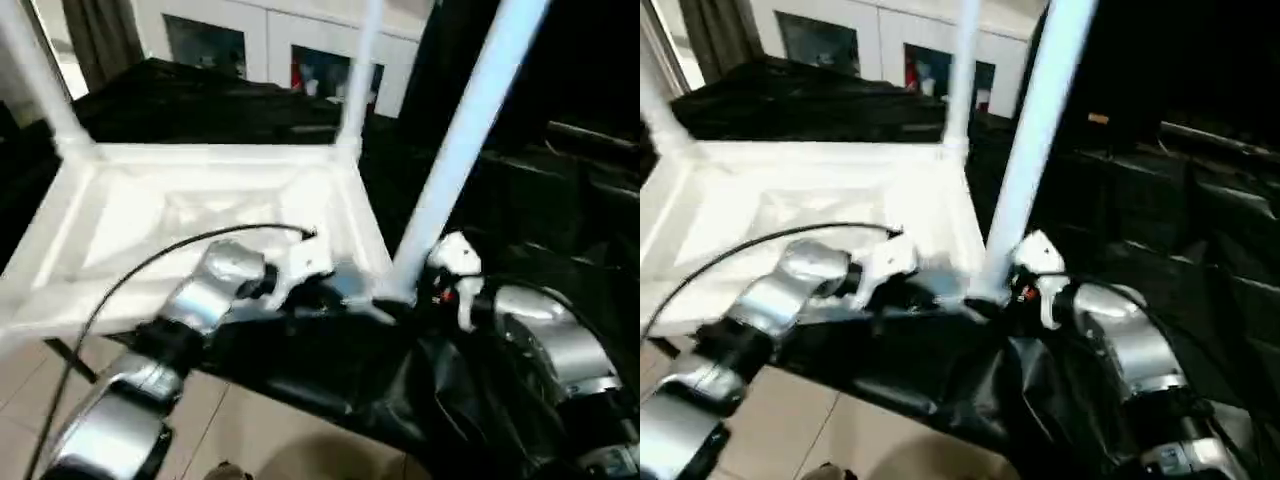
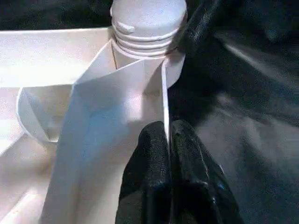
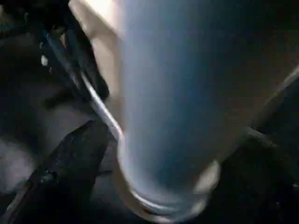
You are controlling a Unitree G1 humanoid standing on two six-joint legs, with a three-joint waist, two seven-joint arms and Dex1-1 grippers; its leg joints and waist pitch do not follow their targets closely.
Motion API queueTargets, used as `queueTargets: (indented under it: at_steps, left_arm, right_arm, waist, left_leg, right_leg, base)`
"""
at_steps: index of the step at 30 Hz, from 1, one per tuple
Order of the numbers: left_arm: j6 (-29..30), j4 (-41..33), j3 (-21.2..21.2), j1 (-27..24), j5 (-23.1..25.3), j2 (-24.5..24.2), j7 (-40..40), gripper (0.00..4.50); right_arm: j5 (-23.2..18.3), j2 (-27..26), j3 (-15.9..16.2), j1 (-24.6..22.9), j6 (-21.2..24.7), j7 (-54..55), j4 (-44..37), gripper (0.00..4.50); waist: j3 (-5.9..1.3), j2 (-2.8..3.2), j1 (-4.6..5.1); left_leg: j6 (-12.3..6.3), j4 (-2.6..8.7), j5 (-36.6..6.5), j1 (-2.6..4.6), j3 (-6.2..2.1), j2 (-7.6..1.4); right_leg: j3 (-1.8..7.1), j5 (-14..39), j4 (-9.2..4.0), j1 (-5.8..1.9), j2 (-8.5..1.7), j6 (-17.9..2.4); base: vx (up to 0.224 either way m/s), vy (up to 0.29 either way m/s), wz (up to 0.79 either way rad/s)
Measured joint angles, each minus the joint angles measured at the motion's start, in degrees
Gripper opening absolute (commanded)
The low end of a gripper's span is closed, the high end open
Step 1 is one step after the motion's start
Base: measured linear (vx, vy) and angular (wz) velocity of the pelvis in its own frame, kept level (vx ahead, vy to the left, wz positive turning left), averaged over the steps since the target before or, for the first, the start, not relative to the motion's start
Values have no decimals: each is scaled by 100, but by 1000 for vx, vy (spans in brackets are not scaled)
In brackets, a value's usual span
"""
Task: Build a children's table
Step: Rotate leg to tighten
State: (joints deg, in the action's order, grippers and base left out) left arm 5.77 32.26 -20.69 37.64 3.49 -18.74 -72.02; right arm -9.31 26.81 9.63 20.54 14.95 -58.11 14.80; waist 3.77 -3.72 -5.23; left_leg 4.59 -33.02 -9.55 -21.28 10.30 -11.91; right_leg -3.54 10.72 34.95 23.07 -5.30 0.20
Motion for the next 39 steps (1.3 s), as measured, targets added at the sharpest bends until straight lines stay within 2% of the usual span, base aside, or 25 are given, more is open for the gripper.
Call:
queueTargets:
  at_steps: [8,10,12,15,25,28,33,36,39]
  left_arm:
    - [19,-303,-8,-179,-50,-258,-272,0]
    - [48,-400,-10,-224,-54,-285,-278,0]
    - [75,-448,-22,-243,-73,-304,-282,0]
    - [114,-463,-38,-245,-102,-306,-282,0]
    - [185,-498,-34,-258,-99,-312,-198,0]
    - [350,-373,42,-181,36,-151,289,0]
    - [716,373,182,280,297,537,1618,0]
    - [951,990,290,614,353,1174,2560,0]
    - [1048,1318,351,795,373,1527,2993,0]
  right_arm:
    - [-1,170,195,-12,10,-420,-127,407]
    - [-13,167,195,-12,13,-427,-126,374]
    - [-32,167,195,-12,31,-445,-126,369]
    - [-63,167,195,-12,68,-475,-126,331]
    - [-109,38,181,-28,102,-328,-99,274]
    - [-107,-336,-70,5,102,300,204,272]
    - [-73,-1345,-723,364,265,2387,923,270]
    - [97,-2029,-1131,580,305,3910,1198,270]
    - [209,-2266,-1260,647,223,4563,1287,270]
  waist:
    - [0,-3,-11]
    - [0,-3,-10]
    - [0,-3,-10]
    - [0,-3,-7]
    - [-1,-4,-4]
    - [-5,-12,15]
    - [-5,-14,77]
    - [-7,-16,52]
    - [-12,-6,-18]
  left_leg:
    - [1,-2,0,3,0,-1]
    - [1,-3,0,3,0,-2]
    - [1,-5,0,3,0,-2]
    - [0,-12,0,1,0,-2]
    - [0,-21,1,4,0,-3]
    - [1,-34,0,9,-1,-3]
    - [2,-59,1,10,-6,-3]
    - [3,-59,1,9,-8,0]
    - [3,-54,1,9,-9,1]
  right_leg:
    - [0,-2,14,-1,0,-2]
    - [0,-2,15,-1,0,-2]
    - [0,-2,15,-1,0,-2]
    - [0,-2,15,-1,0,-2]
    - [1,-2,29,-1,0,-2]
    - [2,-10,38,-4,0,-12]
    - [3,-31,33,-1,0,-17]
    - [6,-36,33,-3,-1,-21]
    - [6,-32,29,-12,-1,-16]
  base:
    - [0,0,0]
    - [0,0,0]
    - [0,0,0]
    - [0,0,0]
    - [0,0,0]
    - [0,0,0]
    - [0,0,0]
    - [0,0,0]
    - [0,0,0]
